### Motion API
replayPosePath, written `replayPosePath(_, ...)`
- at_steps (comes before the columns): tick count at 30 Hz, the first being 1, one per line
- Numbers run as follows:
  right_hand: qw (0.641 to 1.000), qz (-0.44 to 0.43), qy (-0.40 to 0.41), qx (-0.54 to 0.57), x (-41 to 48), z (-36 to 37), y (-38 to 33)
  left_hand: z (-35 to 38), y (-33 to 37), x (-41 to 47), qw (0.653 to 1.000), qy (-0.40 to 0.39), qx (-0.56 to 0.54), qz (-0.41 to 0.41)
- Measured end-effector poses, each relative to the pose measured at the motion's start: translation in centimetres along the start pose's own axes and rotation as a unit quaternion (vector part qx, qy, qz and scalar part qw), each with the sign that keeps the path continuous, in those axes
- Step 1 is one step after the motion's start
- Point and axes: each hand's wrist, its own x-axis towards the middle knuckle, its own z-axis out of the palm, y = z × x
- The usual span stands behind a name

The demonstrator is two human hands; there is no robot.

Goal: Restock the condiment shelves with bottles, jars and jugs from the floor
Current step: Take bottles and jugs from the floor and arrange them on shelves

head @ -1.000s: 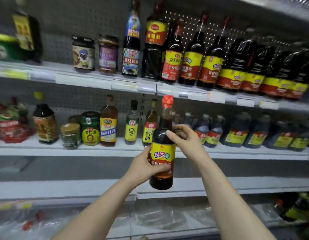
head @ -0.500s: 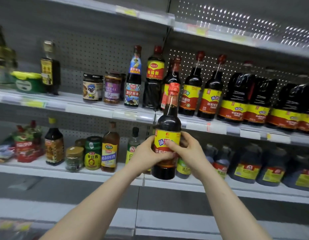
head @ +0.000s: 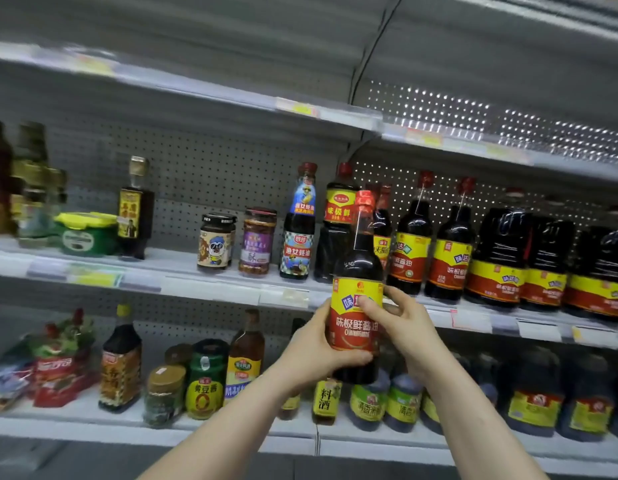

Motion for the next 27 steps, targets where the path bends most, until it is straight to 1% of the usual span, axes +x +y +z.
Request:
replayPosePath(2, 1.0, -0.013, -0.003, 0.0, 0.5, 1.2, -0.8, -1.6, 0.2, 0.4, 1.0, 0.012, 0.012, 0.012)
replayPosePath(5, 0.999, -0.035, 0.002, -0.009, 1.2, 2.8, -1.7, -3.7, 0.4, 1.0, 0.999, 0.022, 0.002, 0.024)
replayPosePath(8, 0.998, -0.049, 0.021, -0.017, 1.6, 4.1, -2.1, -5.1, 0.7, 1.4, 0.999, 0.016, 0.0, 0.036)
replayPosePath(10, 0.997, -0.053, 0.03, -0.043, 1.5, 4.5, -2.1, -5.6, 0.6, 1.5, 0.999, 0.014, 0.003, 0.041)
replayPosePath(12, 0.993, -0.044, 0.036, -0.105, 1.0, 4.8, -1.8, -5.7, 0.4, 1.4, 0.999, 0.011, 0.011, 0.046)
replayPosePath(15, 0.981, -0.021, 0.055, -0.186, 0.4, 4.8, -1.3, -5.1, 0.0, 1.1, 0.999, -0.004, 0.018, 0.049)
replayPosePath(19, 0.968, 0.002, 0.086, -0.235, -0.8, 4.3, -0.7, -3.8, -1.0, 0.5, 0.998, -0.024, 0.016, 0.048)
replayPosePath(23, 0.961, 0.032, 0.115, -0.247, -2.7, 3.7, 1.2, -1.9, -2.8, -0.1, 0.998, -0.051, 0.006, 0.042)
replayPosePath(27, 0.955, 0.044, 0.141, -0.256, -4.0, 1.9, 1.9, 0.4, -3.5, 0.2, 0.997, -0.068, 0.007, 0.047)
